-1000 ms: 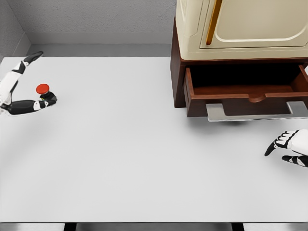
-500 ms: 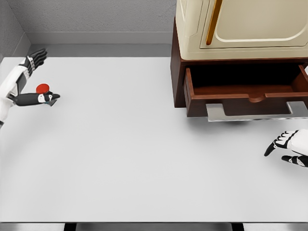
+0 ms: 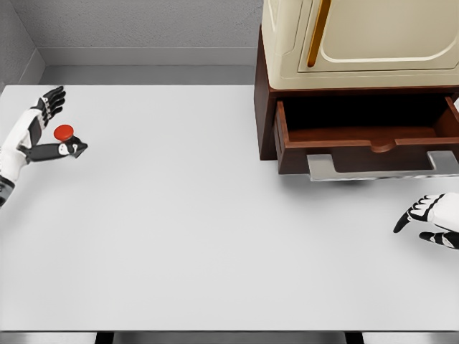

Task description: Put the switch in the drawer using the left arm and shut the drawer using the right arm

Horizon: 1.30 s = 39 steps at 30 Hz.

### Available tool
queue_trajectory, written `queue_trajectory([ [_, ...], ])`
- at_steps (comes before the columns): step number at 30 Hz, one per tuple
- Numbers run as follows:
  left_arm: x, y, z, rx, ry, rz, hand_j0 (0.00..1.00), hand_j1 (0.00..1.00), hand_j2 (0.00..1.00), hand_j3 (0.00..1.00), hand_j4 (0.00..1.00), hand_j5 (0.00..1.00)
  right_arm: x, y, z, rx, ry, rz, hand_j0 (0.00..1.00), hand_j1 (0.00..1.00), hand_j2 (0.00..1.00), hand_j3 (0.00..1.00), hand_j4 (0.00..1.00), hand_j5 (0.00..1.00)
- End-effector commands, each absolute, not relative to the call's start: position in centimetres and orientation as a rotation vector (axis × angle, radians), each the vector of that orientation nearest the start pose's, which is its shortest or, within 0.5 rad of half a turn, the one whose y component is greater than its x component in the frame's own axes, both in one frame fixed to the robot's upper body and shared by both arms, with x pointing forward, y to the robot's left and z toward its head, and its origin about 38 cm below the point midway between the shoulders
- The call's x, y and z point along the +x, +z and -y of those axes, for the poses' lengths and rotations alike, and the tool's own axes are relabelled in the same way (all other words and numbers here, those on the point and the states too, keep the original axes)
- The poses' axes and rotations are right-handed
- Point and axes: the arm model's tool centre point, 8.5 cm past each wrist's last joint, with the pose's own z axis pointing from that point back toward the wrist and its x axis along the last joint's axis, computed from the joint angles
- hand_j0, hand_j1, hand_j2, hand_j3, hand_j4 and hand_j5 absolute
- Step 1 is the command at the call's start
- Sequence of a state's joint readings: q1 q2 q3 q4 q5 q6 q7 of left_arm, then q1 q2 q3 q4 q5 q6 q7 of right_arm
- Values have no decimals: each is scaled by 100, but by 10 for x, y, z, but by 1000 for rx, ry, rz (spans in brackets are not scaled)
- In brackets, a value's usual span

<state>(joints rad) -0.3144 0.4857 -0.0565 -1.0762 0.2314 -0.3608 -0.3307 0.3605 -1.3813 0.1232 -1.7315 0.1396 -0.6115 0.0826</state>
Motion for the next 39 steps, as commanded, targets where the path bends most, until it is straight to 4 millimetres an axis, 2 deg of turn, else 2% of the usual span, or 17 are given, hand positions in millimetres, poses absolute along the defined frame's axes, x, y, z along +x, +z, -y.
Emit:
queue_trajectory([
  [1, 433, 96, -414, 125, -451, 1666, 100, 100, 100, 100, 100, 100, 280, 197, 425, -275, 1820, 1331, 60, 60, 60, 60, 60, 60],
  [5, 438, 90, -421, 138, -426, 1665, 100, 100, 100, 100, 100, 100, 280, 197, 425, -275, 1820, 1331, 60, 60, 60, 60, 60, 60],
  [12, 433, 77, -429, 157, -416, 1663, 100, 100, 100, 100, 100, 100, 280, 197, 425, -275, 1820, 1331, 60, 60, 60, 60, 60, 60],
  [13, 434, 70, -428, 154, -402, 1667, 100, 100, 100, 100, 100, 100, 280, 197, 425, -275, 1820, 1331, 60, 60, 60, 60, 60, 60],
  [19, 436, 67, -427, 164, -417, 1662, 100, 100, 100, 100, 100, 100, 280, 197, 425, -275, 1820, 1331, 60, 60, 60, 60, 60, 60],
  [22, 436, 57, -423, 160, -421, 1637, 97, 97, 97, 97, 97, 97, 280, 197, 425, -274, 1821, 1332, 60, 60, 60, 60, 60, 60],
  [25, 436, 58, -424, 167, -424, 1642, 91, 91, 91, 91, 91, 91, 280, 197, 425, -274, 1821, 1332, 60, 60, 60, 60, 60, 60],
  [33, 442, 56, -435, 184, -393, 1610, 90, 90, 90, 90, 90, 90, 280, 197, 425, -274, 1821, 1332, 60, 60, 60, 60, 60, 60],
  [34, 442, 56, -434, 183, -395, 1612, 78, 78, 78, 78, 78, 78, 280, 197, 424, -273, 1821, 1333, 60, 60, 60, 60, 60, 60],
  [39, 442, 56, -433, 181, -396, 1612, 76, 76, 76, 76, 76, 76, 280, 197, 424, -273, 1821, 1333, 60, 60, 60, 60, 60, 60],
])
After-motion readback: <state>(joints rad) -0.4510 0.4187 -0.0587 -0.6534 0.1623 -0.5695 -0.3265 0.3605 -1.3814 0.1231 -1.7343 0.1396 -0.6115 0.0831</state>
